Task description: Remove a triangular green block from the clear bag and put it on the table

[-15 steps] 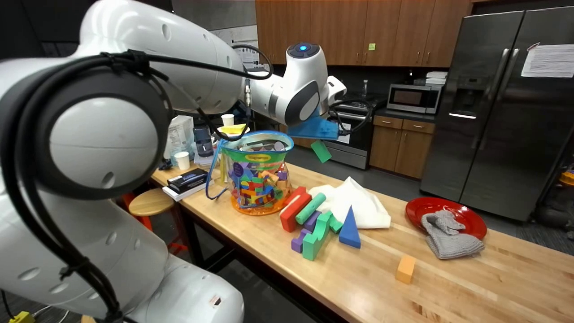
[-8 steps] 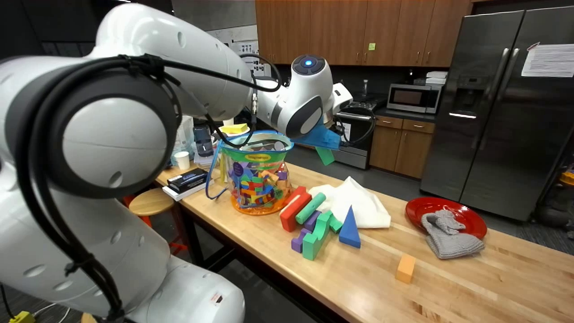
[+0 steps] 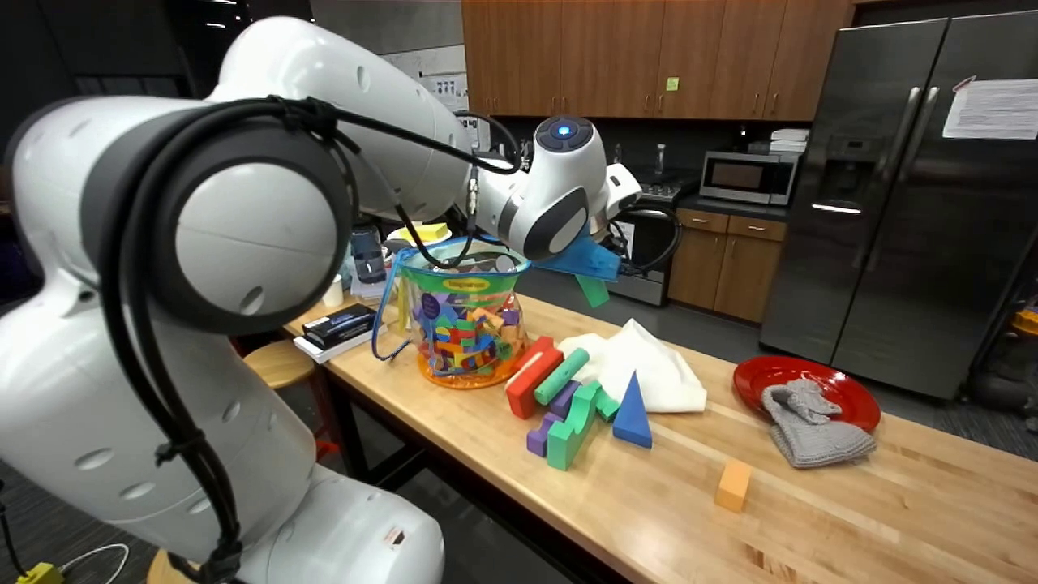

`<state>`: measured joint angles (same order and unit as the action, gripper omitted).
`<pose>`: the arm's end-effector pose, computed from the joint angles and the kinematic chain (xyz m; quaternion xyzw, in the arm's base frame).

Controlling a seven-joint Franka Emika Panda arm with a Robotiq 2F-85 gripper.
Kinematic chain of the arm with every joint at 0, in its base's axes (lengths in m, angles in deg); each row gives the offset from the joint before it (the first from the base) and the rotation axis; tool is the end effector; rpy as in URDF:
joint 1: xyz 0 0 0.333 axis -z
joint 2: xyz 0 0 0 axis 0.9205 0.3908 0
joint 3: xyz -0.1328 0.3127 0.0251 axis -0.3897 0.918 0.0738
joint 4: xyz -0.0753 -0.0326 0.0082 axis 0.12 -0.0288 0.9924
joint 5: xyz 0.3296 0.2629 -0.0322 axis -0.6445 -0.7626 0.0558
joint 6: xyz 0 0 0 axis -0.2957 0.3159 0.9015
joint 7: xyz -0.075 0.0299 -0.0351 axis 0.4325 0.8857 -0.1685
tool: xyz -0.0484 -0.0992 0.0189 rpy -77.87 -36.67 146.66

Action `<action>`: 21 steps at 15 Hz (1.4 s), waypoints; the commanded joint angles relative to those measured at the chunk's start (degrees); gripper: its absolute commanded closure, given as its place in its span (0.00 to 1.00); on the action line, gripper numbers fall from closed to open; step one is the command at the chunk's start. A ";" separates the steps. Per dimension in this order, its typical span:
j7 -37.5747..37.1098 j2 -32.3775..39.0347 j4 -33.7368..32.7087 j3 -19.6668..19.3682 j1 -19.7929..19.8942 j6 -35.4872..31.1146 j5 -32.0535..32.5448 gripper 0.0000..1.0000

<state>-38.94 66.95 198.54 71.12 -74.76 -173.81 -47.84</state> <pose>0.5143 -0.0694 0.5426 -0.9281 -0.0254 -0.3688 0.0438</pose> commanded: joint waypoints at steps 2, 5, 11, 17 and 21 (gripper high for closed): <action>2.70 3.99 -1.26 -1.17 -3.07 -0.65 -2.42 1.00; 3.67 6.22 -0.78 -1.27 -3.87 -0.96 -2.15 1.00; 4.87 10.43 -0.24 -0.70 -3.74 -1.62 -1.13 1.00; 5.68 13.24 0.35 -0.52 -3.38 -2.43 -0.92 1.00; 5.82 14.42 0.74 -0.53 -3.27 -2.45 -1.06 1.00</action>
<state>-34.60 80.95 198.79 70.86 -77.96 -175.36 -48.23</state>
